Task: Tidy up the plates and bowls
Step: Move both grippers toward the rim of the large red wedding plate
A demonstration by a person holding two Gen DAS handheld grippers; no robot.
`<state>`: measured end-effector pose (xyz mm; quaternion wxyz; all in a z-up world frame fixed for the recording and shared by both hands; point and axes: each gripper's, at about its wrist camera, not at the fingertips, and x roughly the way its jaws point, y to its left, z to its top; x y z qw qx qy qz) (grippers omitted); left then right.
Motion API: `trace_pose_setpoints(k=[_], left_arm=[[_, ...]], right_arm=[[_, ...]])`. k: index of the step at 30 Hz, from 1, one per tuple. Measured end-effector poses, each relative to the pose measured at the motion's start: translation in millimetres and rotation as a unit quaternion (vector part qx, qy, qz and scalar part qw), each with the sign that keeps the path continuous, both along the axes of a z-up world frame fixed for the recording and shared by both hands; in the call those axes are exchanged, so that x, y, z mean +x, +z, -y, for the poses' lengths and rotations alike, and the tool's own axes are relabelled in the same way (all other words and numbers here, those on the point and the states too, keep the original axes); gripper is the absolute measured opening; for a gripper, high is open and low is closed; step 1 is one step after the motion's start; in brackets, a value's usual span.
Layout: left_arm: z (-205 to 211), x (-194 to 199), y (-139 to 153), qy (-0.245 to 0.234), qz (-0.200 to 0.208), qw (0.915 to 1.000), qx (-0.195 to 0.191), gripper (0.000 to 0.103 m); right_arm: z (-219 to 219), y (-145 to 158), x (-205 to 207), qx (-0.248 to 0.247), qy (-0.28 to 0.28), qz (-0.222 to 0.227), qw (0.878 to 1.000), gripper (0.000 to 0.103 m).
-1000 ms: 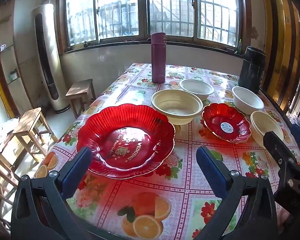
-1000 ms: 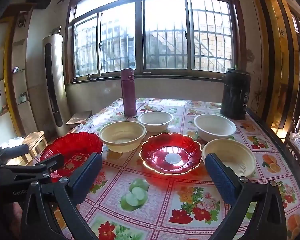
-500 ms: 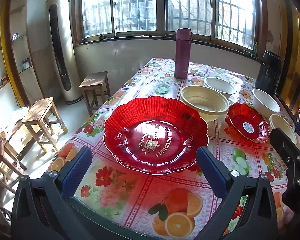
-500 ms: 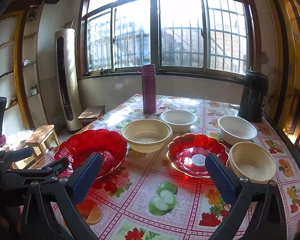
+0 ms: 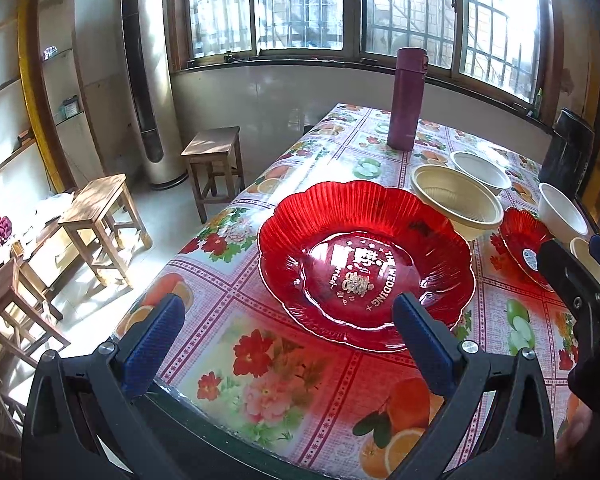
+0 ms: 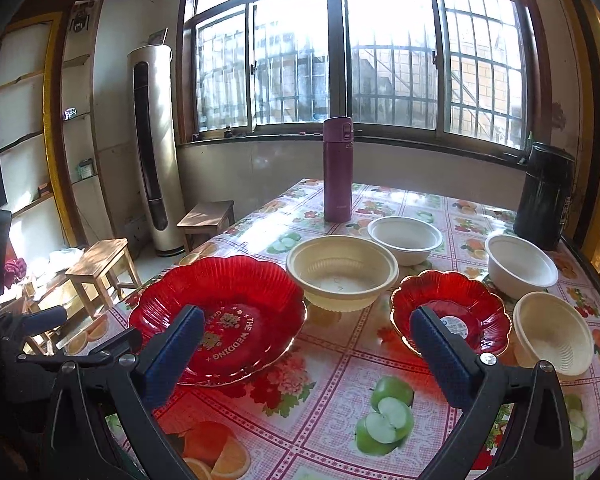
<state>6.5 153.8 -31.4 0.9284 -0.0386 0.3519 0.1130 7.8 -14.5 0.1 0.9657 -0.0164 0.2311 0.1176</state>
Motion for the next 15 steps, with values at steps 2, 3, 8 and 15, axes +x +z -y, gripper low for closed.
trace_pose_setpoints(k=[2,3,8,15], left_arm=[[-4,4,-2,0.005,-0.004,1.0000,-0.002,0.103],[-6,5,-4,0.008,-0.007,0.9999,-0.001,0.103],[-15,13,-11,0.014,-0.018,0.9997,0.000,0.103],[-18,22,-17,0.013,-0.034,0.9993,0.002,0.103]], right_arm=[[-5,-2,4,-0.002,0.003,-0.001,1.000,0.103],[-6,-3,6,-0.002,0.004,-0.003,1.000,0.103],[-12,-10,15,-0.004,0.006,-0.012,1.000,0.103],[-10,-19,29,0.003,0.003,-0.027,1.000,0.103]])
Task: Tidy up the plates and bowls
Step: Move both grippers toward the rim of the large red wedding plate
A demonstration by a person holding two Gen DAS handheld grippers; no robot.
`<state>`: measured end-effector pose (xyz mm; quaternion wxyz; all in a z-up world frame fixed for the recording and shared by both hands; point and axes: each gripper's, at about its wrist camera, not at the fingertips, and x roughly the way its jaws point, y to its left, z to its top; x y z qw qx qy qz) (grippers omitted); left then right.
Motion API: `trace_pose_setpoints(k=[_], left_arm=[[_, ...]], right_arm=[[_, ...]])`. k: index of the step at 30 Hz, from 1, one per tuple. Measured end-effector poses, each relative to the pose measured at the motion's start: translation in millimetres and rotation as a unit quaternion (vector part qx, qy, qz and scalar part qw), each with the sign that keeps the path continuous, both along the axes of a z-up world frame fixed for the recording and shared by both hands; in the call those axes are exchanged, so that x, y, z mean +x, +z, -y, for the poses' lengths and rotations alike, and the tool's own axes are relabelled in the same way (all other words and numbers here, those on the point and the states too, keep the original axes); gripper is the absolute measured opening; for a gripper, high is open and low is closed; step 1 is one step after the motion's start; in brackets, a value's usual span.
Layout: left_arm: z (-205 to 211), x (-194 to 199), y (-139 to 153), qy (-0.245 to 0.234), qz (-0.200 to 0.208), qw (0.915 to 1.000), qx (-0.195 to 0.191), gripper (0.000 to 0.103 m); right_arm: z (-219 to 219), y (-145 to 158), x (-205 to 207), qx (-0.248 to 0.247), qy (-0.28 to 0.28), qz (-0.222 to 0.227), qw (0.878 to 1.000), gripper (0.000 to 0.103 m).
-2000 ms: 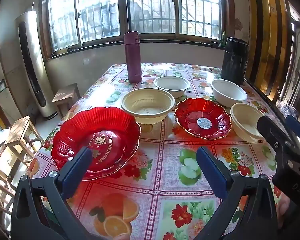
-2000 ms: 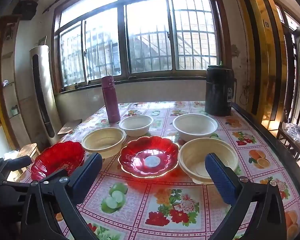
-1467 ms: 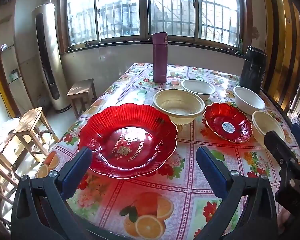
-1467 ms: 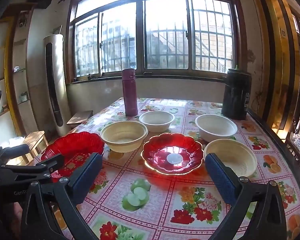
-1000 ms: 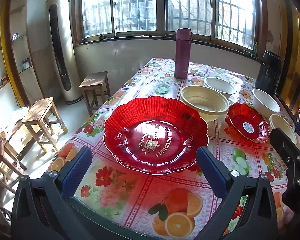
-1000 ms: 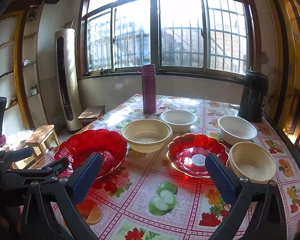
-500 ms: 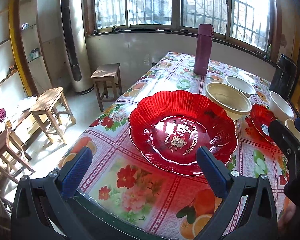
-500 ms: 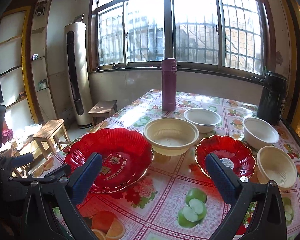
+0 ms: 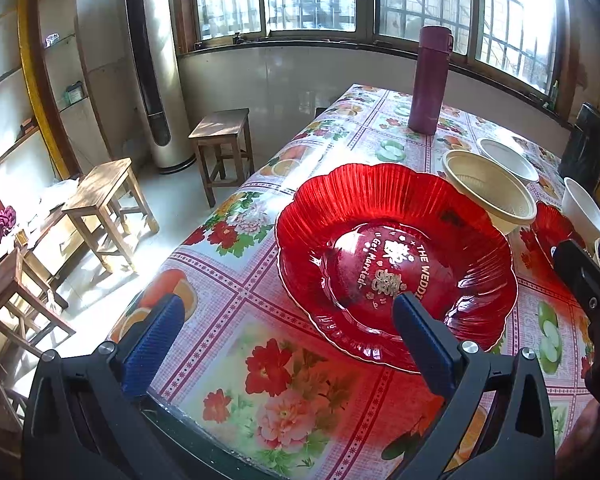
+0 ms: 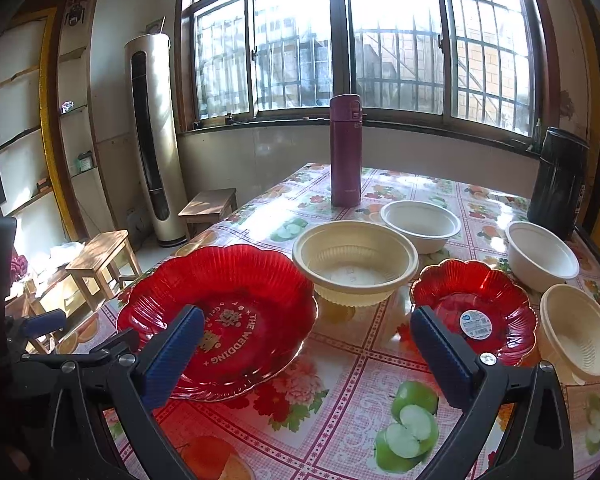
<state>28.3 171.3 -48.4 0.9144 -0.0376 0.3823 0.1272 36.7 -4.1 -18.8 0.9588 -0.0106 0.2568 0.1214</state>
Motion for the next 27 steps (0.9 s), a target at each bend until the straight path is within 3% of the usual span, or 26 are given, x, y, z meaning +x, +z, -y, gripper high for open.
trace_pose_setpoints(k=[27], left_arm=[[1,37,-23,0.001,-0.036,0.9993,-0.003,0.103]], right_arm=[[-1,-22,52,0.010,-0.007,-0.053,0.999,0.103]])
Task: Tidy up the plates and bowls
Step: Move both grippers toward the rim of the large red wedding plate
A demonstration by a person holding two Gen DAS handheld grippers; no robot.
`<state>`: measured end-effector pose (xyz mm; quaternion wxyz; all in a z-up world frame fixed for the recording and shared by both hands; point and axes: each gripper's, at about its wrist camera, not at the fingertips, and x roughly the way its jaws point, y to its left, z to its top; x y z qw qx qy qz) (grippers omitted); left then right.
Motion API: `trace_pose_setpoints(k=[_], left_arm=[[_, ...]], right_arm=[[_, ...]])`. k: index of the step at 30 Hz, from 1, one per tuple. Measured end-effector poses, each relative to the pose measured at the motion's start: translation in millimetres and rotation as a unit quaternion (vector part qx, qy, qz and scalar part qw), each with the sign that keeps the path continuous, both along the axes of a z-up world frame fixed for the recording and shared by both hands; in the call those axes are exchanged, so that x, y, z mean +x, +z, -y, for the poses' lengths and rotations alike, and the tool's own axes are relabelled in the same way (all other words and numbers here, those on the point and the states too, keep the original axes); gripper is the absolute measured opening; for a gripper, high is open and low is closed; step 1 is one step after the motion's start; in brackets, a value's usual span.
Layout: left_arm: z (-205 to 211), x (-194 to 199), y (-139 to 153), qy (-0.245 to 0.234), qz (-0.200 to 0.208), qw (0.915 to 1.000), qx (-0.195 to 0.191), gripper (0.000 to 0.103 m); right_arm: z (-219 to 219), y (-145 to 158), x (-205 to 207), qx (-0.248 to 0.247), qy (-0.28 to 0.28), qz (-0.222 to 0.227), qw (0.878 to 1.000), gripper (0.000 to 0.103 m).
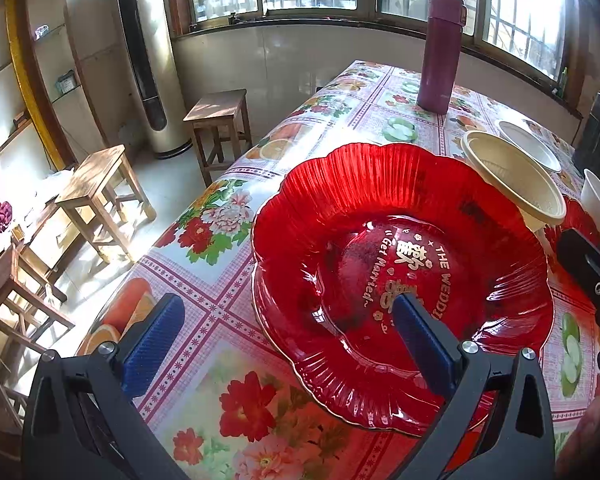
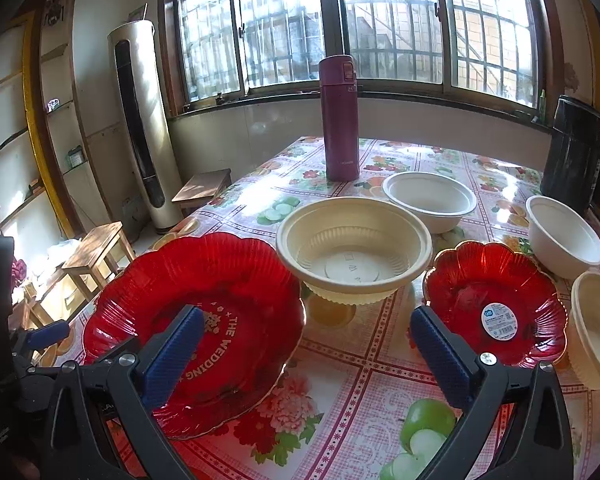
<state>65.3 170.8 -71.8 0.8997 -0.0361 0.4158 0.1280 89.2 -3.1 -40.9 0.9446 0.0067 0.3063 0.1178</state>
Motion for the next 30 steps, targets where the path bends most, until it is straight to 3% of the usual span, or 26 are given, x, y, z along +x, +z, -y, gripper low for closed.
trace_pose_setpoints(k=[25,28,30], left_arm=[[5,30,-24,-0.008,-0.065,0.9973,-0.034,0.103],[7,29,-24,-0.014,-0.066,0.9972,-0.033,0.103],[7,28,-24,-0.017,-0.062,0.9974,-0.033,0.100]], right_arm=[[0,-45,57,0.009,0.006,-0.108,0.994,0.101],[-4,-49,57,0.002,0.011,-0.112,0.994,0.091],[-7,-53,58,0.002,0.017,-0.119,0.993,0.071]])
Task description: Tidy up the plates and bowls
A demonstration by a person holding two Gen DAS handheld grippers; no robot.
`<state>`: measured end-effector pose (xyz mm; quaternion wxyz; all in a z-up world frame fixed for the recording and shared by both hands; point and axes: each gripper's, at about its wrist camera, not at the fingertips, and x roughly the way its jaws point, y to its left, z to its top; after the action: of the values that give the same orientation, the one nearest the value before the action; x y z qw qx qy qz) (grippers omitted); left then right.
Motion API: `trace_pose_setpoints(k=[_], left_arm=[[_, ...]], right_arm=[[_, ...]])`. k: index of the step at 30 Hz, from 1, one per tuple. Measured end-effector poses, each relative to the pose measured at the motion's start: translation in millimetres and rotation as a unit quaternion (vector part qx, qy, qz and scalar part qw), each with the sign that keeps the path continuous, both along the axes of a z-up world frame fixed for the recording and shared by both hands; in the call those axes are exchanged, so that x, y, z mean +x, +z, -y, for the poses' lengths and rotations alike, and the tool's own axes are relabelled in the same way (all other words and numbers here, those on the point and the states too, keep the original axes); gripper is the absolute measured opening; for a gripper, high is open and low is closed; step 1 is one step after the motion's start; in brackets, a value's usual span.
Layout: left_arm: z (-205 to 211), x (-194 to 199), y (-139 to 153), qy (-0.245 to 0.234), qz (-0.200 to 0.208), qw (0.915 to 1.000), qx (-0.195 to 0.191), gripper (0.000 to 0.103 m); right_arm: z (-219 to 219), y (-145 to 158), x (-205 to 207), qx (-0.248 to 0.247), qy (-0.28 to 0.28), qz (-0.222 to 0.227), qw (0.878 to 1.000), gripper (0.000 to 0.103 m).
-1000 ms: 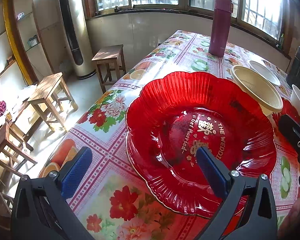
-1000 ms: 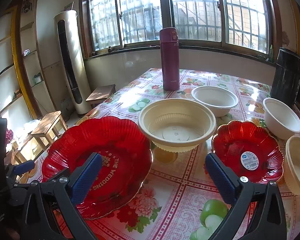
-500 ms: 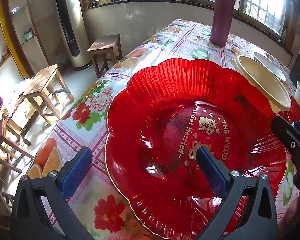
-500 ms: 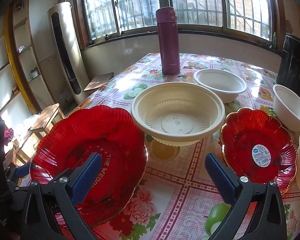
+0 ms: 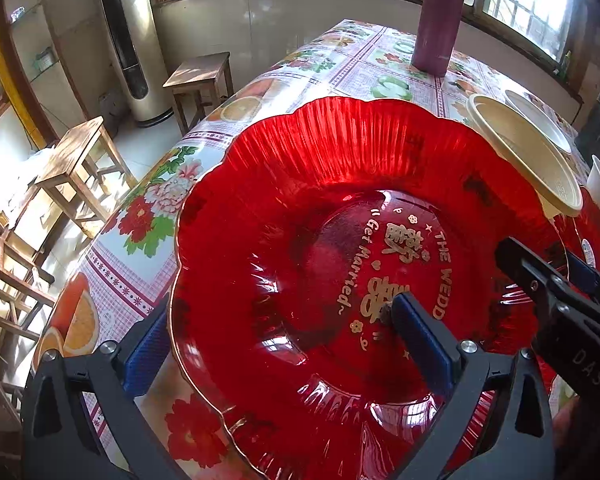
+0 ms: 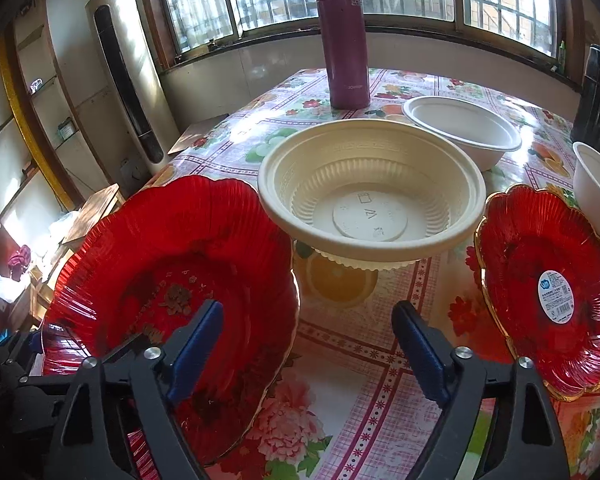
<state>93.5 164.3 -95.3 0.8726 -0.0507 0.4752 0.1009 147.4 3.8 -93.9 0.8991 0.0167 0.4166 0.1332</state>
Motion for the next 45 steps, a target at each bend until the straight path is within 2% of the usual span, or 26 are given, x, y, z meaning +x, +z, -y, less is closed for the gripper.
trace_pose_setpoints(k=[1,2,4,6,8,12,23,27,29,31,32,34,36,38,42,45], left_arm=[[0,0,1,-0.001,0.003,1.0000,-0.001,0.094],[-1,0,2,-0.002,0.006,1.0000,-0.002,0.091],[0,1,3,-0.007,0.011,0.9999,-0.003,0.080],[-1,2,4,-0.010,0.016,0.9998,-0.005,0.071],[-1,3,4,-0.007,0.022,0.9997,-0.004,0.063],[-6,1,4,0.000,0.030,0.9996,0.000,0.051],[-32,-38,6,0.032,0.018,0.9993,0.010,0.050],[-41,-53,7,0.044,0.021,0.9985,0.023,0.050],[-43,-57,6,0.052,0.020,0.9982,0.023,0.053],[-43,-62,7,0.054,0.013,0.9983,0.018,0.060],[-43,-67,8,0.055,0.014,0.9982,0.021,0.060],[-38,-78,13,0.060,0.029,0.9963,0.054,0.061],[-33,-93,24,0.068,0.060,0.9897,0.111,0.064],[-31,-112,37,0.078,0.097,0.9804,0.152,0.071],[-22,-143,77,0.073,0.194,0.9646,0.163,0.083],[4,-147,106,0.023,0.243,0.9588,0.146,0.084]], right_arm=[[-1,-2,1,0.003,0.004,-0.005,1.000,0.064],[-1,-4,2,0.007,0.008,-0.013,1.000,0.051],[-1,-5,1,0.004,0.010,-0.008,1.000,0.042],[-2,-5,2,0.018,0.019,-0.010,1.000,0.026],[-4,-5,0,0.023,0.028,-0.010,0.999,0.018],[-9,-3,-2,0.010,0.032,-0.004,0.999,0.017],[-42,-2,-26,0.000,0.088,-0.009,0.996,0.021],[-59,-3,-40,-0.012,0.111,-0.006,0.994,0.025],[-64,-2,-44,-0.016,0.119,-0.005,0.993,0.025],[-62,-1,-44,-0.003,0.125,-0.021,0.992,0.025],[-59,1,-44,0.004,0.123,-0.025,0.992,0.030],[-50,8,-50,0.001,0.111,-0.012,0.994,0.041],[-38,18,-60,0.001,0.102,0.011,0.995,0.055],[-20,31,-73,0.015,0.099,0.041,0.994,0.062],[25,54,-102,0.007,0.071,0.116,0.991,0.085],[65,67,-116,0.008,0.034,0.155,0.987,0.090]])
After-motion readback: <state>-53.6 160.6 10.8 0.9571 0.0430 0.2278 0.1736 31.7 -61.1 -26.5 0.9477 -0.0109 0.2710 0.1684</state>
